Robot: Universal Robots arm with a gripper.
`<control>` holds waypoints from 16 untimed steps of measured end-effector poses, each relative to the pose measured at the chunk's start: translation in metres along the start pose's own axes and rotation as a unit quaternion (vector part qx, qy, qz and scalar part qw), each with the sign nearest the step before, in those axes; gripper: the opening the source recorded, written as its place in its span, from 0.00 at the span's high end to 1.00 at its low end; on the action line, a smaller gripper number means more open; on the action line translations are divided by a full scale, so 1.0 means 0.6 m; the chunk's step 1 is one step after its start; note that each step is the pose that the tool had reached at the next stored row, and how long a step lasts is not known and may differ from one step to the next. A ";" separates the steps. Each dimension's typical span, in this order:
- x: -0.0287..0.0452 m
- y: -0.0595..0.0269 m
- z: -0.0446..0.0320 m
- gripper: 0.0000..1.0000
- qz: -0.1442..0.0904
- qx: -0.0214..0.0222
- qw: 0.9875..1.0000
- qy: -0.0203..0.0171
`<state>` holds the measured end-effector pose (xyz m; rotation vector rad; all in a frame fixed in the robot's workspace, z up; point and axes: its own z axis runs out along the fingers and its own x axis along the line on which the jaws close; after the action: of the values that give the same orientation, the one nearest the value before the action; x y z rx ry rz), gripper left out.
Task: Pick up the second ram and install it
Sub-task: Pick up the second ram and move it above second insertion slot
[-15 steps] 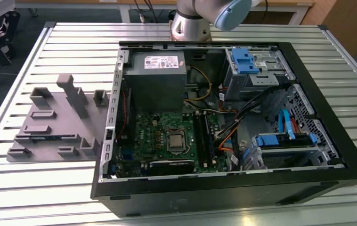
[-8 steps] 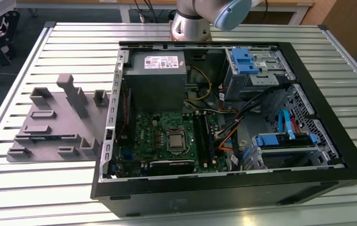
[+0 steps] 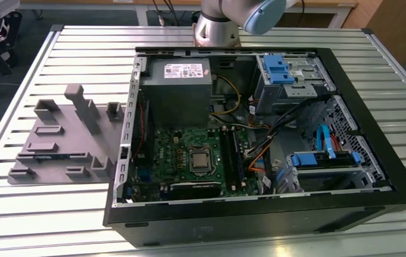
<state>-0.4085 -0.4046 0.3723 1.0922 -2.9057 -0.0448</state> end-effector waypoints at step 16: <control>0.010 0.003 0.002 0.89 -0.045 0.004 0.999 -0.015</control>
<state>-0.4143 -0.4069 0.3716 1.2349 -2.8841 -0.0522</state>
